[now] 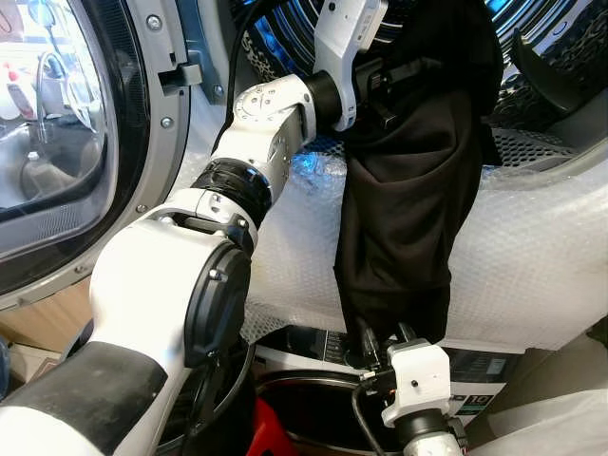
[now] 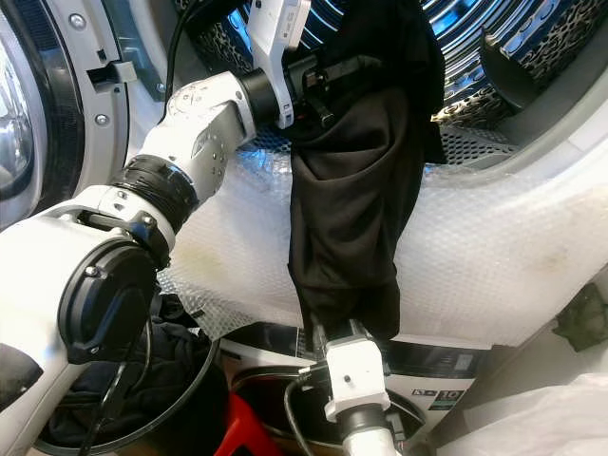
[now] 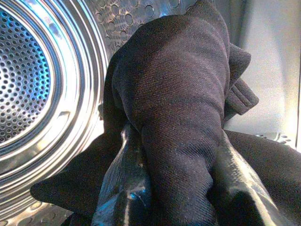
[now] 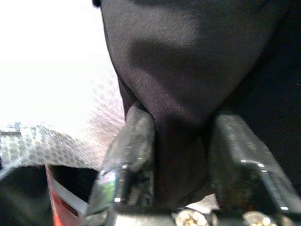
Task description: Clothes washing
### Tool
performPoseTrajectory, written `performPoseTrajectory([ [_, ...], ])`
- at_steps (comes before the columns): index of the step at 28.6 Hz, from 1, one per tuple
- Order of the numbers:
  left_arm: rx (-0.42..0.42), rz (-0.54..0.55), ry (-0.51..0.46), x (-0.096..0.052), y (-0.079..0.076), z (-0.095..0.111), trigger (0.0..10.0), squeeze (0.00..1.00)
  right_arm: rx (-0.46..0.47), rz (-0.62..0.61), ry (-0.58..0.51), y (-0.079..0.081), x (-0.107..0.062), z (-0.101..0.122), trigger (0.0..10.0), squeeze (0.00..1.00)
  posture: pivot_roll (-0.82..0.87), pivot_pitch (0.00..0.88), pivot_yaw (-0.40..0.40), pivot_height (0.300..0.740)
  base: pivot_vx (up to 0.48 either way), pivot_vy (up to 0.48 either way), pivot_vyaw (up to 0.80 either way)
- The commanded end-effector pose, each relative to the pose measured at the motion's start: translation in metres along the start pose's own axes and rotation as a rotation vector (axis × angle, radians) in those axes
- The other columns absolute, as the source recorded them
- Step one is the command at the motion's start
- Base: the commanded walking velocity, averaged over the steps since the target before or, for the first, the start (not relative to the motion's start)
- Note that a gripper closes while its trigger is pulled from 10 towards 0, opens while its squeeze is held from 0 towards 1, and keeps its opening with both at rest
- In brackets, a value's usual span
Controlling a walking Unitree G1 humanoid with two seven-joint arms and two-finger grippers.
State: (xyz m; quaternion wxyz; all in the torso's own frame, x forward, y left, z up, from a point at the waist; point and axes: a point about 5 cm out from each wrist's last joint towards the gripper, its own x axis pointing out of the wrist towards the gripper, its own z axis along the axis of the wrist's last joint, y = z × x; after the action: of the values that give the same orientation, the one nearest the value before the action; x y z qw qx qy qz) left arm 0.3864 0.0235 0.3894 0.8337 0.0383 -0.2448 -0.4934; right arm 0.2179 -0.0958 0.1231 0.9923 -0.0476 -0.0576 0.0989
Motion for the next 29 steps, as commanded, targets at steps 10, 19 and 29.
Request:
performPoseTrajectory([
  [10,-0.003,-0.003,0.003,-0.002,0.002,0.001,10.0,0.00,0.124,-0.013,0.030,-0.015,-0.002,-0.005,0.0,0.00,-0.04,0.058,0.051,0.740,0.000,0.000,0.00],
  [19,-0.005,-0.006,0.010,-0.003,0.002,-0.001,10.0,0.00,0.566,0.300,-0.164,-0.004,0.012,0.052,0.0,0.00,-0.04,0.060,0.049,0.740,0.000,0.000,0.00],
  [29,-0.085,-0.022,-0.045,-0.004,0.006,0.009,10.0,0.00,0.916,0.680,-0.494,-0.027,0.002,0.126,0.0,0.00,-0.03,0.059,0.046,0.740,0.000,0.000,0.00],
])
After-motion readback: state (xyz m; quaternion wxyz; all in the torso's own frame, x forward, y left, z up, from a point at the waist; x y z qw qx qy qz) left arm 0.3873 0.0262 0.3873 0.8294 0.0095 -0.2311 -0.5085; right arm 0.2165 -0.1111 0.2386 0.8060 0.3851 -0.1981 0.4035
